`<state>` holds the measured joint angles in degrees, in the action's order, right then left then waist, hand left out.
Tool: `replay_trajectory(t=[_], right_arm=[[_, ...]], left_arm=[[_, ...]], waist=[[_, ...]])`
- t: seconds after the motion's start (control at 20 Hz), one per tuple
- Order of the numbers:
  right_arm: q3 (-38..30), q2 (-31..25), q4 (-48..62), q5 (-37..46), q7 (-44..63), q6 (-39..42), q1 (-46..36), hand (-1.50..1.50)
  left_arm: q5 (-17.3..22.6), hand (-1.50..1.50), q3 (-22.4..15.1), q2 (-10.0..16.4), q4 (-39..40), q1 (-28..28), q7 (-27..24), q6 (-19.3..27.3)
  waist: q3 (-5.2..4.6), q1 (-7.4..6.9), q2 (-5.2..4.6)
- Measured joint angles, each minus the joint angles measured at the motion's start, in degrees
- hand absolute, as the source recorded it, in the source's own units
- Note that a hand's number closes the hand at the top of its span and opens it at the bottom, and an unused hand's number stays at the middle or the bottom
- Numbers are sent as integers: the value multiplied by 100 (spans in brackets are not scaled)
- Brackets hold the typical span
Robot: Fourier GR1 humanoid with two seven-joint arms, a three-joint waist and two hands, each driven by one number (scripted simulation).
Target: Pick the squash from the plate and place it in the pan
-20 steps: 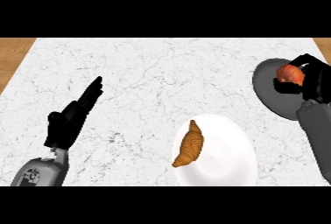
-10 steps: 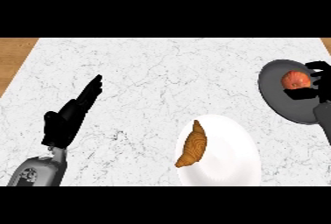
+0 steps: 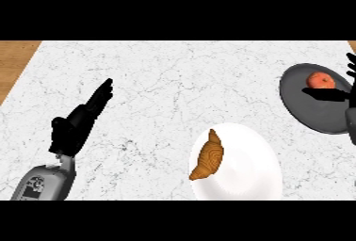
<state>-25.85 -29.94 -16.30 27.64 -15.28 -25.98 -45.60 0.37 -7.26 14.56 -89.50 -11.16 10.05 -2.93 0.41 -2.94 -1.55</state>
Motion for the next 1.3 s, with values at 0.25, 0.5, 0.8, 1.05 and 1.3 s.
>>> replay_trajectory(t=[0.25,0.5,0.8,1.05,1.3], right_arm=[[-741,-181,-21,-810,-742,574,48,-150],[-1196,-394,150,-1359,-1368,1514,320,-150],[-1422,-578,194,-1716,-2382,2478,959,-150],[-1470,-545,211,-1902,-3165,2809,1405,-150],[-1381,-389,80,-2121,-3512,3031,1769,-150]], left_arm=[[-13,0,3,-31,-34,-6,75,18],[-48,0,26,-10,-118,90,119,12],[-31,0,101,-2,-320,252,198,-12],[-72,0,173,-21,-337,251,272,-51],[-150,0,251,-108,-342,233,328,-81]], waist=[[2,30,14],[-7,72,45],[-17,150,88],[-24,187,107],[-31,237,131]])
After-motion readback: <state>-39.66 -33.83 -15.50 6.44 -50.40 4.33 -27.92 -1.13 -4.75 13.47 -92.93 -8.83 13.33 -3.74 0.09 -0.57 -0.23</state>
